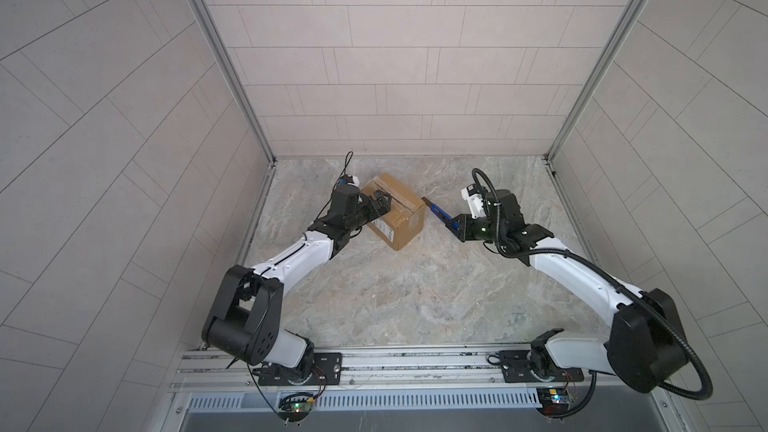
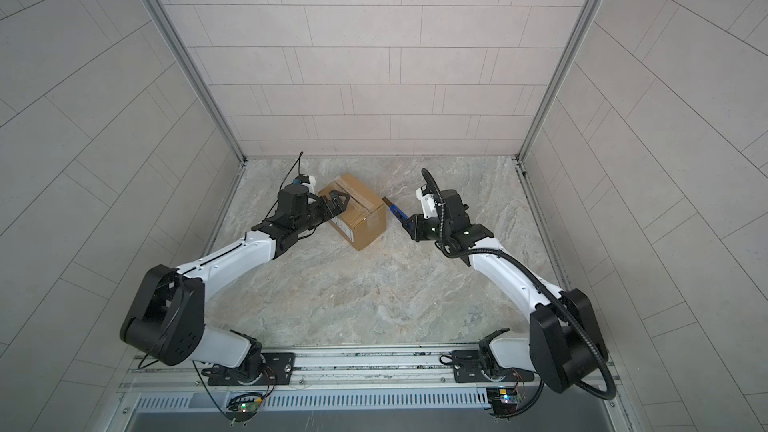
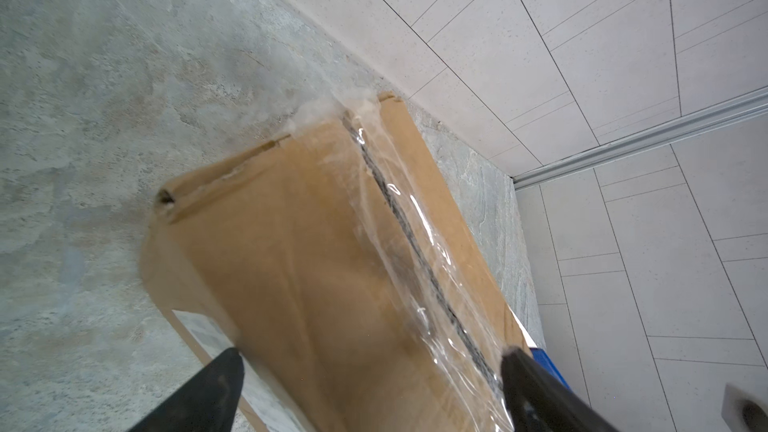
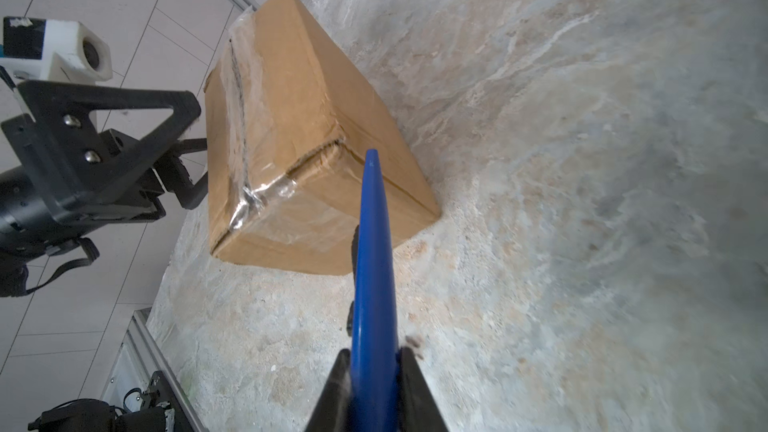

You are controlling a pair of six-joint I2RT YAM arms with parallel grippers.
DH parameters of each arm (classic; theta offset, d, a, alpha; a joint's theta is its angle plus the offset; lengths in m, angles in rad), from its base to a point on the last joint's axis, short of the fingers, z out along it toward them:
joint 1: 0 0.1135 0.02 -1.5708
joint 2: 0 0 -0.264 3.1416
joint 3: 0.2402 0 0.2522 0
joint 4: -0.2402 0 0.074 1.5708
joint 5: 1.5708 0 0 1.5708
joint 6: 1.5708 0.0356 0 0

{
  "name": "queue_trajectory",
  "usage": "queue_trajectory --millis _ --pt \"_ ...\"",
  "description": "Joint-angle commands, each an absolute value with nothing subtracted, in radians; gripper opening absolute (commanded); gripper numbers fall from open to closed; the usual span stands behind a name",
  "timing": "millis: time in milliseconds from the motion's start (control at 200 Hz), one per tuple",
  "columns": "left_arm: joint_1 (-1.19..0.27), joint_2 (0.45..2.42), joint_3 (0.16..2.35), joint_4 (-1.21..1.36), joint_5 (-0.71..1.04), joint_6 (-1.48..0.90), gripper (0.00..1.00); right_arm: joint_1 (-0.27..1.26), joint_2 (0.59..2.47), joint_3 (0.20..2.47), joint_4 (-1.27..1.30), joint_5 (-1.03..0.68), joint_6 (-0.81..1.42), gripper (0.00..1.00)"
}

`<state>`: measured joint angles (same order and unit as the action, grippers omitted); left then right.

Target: Unpack the express box

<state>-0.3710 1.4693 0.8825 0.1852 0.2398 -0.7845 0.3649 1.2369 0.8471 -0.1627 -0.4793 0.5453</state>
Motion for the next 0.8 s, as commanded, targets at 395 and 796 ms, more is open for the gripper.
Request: queue_trajectory --millis 395,796 --pt "-0.369 1.431 0.835 0.229 0.248 -0.772 1.0 0.369 0.908 0.634 -0.026 -0.652 0.881 0.0" --pt "-0.373 1.51 0.828 0.218 0.235 -0.773 1.0 0.38 0.983 0.568 0.184 -0.667 0.984 0.0"
